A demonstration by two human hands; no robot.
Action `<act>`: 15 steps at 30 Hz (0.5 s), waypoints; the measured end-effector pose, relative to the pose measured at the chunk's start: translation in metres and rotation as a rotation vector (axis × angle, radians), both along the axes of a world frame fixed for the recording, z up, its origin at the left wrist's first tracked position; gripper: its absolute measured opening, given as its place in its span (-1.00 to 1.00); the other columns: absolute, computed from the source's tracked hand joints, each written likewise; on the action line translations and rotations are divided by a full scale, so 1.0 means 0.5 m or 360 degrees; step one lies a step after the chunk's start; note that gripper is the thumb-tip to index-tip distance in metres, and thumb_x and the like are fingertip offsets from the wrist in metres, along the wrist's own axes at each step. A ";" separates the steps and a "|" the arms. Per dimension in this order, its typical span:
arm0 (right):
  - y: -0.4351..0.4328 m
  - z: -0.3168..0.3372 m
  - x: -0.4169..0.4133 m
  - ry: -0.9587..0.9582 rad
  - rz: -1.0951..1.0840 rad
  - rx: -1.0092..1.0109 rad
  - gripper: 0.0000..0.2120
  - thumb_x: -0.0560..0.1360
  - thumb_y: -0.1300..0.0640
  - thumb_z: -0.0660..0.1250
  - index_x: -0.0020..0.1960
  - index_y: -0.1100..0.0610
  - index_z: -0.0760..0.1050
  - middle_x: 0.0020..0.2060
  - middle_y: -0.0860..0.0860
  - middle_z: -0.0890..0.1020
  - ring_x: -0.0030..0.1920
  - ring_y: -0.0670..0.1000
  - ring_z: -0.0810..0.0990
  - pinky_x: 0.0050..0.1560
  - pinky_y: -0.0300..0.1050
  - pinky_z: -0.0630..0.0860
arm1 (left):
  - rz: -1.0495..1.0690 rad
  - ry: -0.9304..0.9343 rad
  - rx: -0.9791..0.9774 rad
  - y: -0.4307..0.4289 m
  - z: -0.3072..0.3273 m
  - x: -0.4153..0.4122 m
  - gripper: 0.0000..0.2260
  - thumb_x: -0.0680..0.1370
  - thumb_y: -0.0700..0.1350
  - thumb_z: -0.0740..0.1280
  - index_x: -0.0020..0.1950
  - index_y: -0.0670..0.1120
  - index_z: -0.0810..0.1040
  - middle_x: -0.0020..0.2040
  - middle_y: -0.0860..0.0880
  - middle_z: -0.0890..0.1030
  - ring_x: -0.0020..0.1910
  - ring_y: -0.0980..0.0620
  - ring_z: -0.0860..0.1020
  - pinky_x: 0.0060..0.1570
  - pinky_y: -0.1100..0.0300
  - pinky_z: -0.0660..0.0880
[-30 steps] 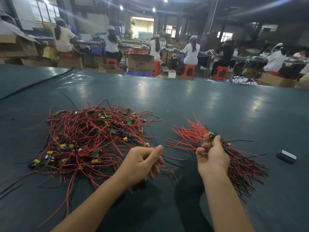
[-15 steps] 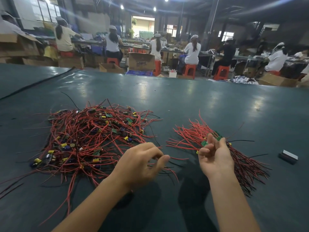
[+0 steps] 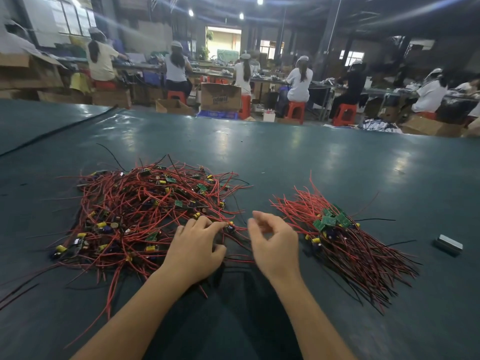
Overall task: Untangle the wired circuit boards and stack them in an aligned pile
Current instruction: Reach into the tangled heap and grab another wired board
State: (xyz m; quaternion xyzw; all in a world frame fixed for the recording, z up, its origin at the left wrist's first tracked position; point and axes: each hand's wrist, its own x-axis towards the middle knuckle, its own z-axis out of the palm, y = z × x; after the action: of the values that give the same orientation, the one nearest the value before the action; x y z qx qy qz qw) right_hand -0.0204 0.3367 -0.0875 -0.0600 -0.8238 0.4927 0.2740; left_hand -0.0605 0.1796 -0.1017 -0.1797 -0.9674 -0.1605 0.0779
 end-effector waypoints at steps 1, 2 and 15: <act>-0.004 -0.007 -0.001 -0.0030 0.0071 0.0310 -0.77 0.55 0.12 0.38 0.18 0.11 0.63 0.02 -0.05 0.68 0.04 -0.05 0.58 0.15 -0.16 0.47 | 0.0008 -0.0006 -0.0006 0.001 0.000 0.000 -0.53 0.54 0.04 0.21 0.46 0.15 0.32 0.21 0.07 0.44 0.23 0.01 0.37 0.30 0.02 0.26; -0.008 -0.012 -0.002 -0.0100 0.0153 0.0547 -0.71 0.56 0.11 0.34 0.27 0.09 0.59 0.13 -0.04 0.65 0.14 0.00 0.52 0.23 -0.13 0.42 | 0.0015 -0.0010 -0.0005 0.002 -0.001 0.000 -0.55 0.53 0.04 0.22 0.44 0.14 0.35 0.19 0.06 0.46 0.22 0.00 0.38 0.29 0.02 0.26; -0.016 -0.013 0.000 -0.0252 0.0185 0.0725 -0.76 0.58 0.16 0.28 0.20 0.02 0.62 0.06 -0.03 0.67 0.09 0.05 0.57 0.17 -0.01 0.46 | 0.0109 0.0143 0.0301 0.003 0.004 0.003 -0.82 0.54 0.02 0.27 0.11 0.08 0.53 -0.07 0.12 0.59 0.00 0.03 0.52 0.14 0.05 0.34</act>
State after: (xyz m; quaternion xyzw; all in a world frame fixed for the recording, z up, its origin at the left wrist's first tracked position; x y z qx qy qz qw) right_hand -0.0202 0.3286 -0.0942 0.0123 -0.9345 0.3028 0.1864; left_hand -0.0588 0.1810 -0.0995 -0.1453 -0.9491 -0.2401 0.1432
